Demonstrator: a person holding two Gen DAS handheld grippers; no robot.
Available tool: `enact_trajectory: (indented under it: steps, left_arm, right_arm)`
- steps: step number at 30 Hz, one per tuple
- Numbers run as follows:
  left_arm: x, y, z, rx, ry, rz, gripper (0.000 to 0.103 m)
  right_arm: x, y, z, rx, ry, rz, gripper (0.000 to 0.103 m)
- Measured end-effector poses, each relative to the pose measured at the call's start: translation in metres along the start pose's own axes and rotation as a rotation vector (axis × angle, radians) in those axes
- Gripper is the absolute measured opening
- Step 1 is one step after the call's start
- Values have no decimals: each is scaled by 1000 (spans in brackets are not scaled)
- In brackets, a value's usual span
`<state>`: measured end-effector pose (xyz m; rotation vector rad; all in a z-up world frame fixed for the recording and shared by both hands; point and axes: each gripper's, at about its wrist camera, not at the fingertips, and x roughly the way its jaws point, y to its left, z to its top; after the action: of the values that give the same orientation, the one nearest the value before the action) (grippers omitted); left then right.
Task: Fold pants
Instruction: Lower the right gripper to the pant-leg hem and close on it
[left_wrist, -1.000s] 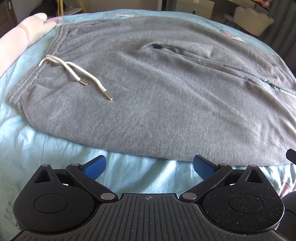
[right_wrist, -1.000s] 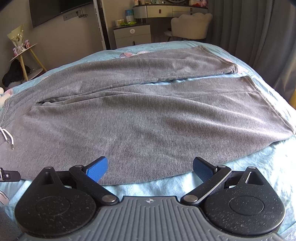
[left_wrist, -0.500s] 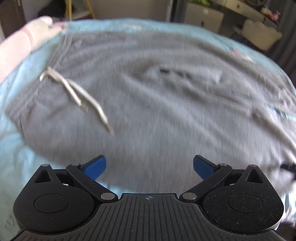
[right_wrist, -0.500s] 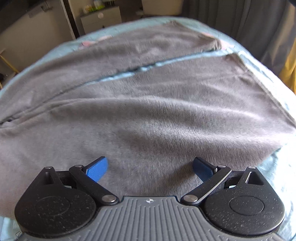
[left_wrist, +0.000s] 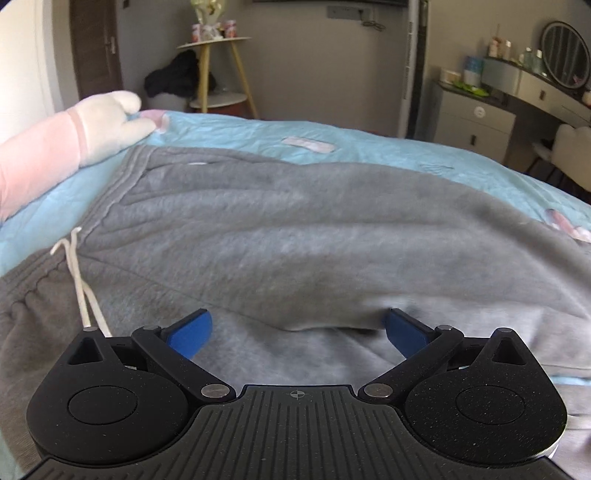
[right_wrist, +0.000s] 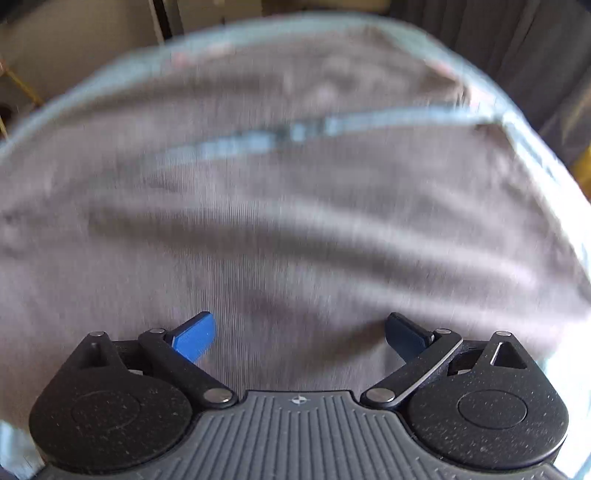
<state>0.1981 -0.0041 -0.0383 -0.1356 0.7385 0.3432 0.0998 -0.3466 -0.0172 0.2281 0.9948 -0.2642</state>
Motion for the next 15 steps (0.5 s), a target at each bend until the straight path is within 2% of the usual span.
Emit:
enact_trajectory:
  steps: [3, 5, 6, 8, 10, 13, 15]
  left_arm:
    - [10, 23, 7, -139, 4, -36, 103]
    - [9, 33, 9, -213, -43, -56, 103]
    - [9, 36, 8, -222, -73, -58, 103]
    - [12, 39, 6, -212, -103, -44, 103]
    - [18, 44, 6, -225, -93, -25, 103]
    - [27, 54, 6, -269, -71, -32, 103]
    - [32, 56, 3, -260, -85, -33, 103]
  right_arm:
    - [12, -14, 63, 105, -109, 29, 99]
    - [37, -18, 112, 188, -141, 21, 97]
    - [54, -19, 140, 232, -144, 16, 96]
    - [88, -14, 184, 286, -152, 7, 80]
    - [121, -6, 222, 332, -158, -25, 71]
    - [168, 2, 260, 415, -137, -60, 70]
    - [194, 5, 274, 471, -117, -88, 70]
